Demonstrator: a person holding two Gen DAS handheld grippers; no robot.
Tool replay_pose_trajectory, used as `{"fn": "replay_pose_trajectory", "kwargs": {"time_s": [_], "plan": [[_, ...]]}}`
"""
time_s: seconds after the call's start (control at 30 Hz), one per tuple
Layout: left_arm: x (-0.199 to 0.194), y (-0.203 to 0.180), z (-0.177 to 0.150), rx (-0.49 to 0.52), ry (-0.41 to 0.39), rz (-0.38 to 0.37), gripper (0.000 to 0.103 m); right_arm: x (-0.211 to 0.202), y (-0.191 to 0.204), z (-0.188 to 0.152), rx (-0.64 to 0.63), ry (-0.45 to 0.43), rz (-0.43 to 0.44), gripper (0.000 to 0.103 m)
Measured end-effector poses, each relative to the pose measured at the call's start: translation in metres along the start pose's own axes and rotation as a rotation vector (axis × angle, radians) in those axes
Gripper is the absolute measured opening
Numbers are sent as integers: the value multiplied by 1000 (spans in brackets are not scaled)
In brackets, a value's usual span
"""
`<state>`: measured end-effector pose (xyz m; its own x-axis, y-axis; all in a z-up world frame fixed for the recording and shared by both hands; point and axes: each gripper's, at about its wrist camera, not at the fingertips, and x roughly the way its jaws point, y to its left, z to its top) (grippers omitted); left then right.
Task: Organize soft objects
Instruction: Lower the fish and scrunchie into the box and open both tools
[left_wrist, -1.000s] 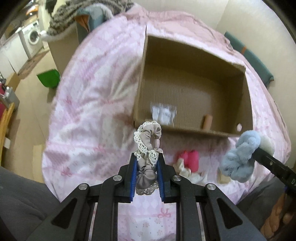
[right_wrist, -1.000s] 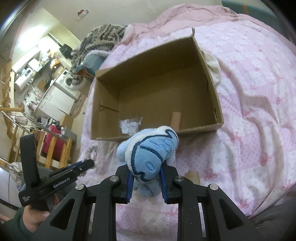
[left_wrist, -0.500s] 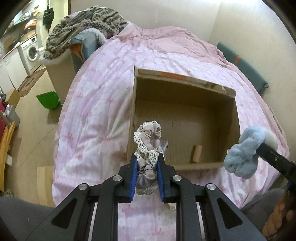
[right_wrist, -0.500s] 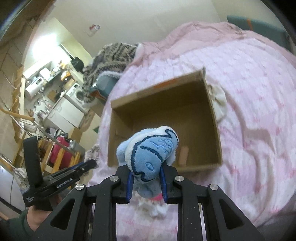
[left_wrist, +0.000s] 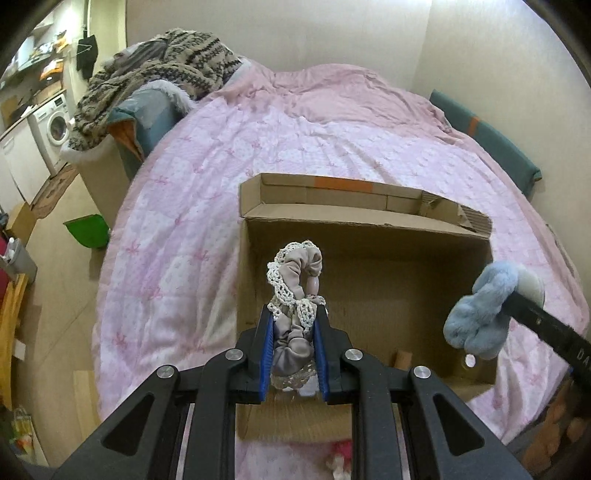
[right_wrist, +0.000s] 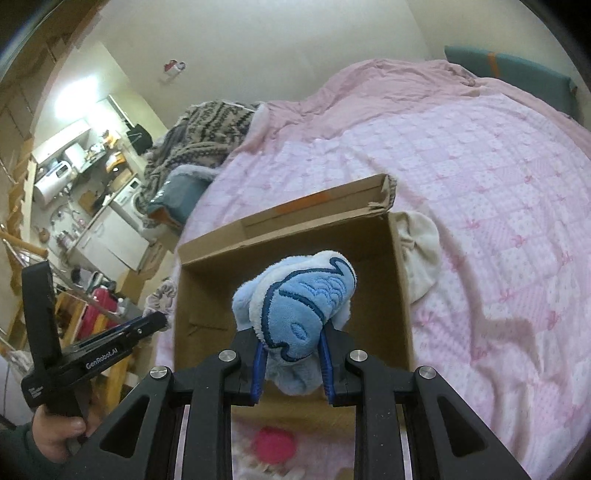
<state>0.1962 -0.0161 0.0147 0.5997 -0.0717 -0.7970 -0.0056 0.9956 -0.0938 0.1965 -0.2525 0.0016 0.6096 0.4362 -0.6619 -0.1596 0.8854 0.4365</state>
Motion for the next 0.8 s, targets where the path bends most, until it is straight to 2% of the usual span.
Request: {"fn": "replay_pose_trajectory", "kwargs": {"time_s": [0.27,0.43,0.8], "plan": [[36,-1,-12,31,39,-35,18,31,-14,0,11,45,-13,26],[39,-2,-16,48,39,-37,18,42,-12,-5,-28,62,-70,26],[46,-11,-18,65,57,-30,18,52,-10,-11,-59,97,-97,28]]}}
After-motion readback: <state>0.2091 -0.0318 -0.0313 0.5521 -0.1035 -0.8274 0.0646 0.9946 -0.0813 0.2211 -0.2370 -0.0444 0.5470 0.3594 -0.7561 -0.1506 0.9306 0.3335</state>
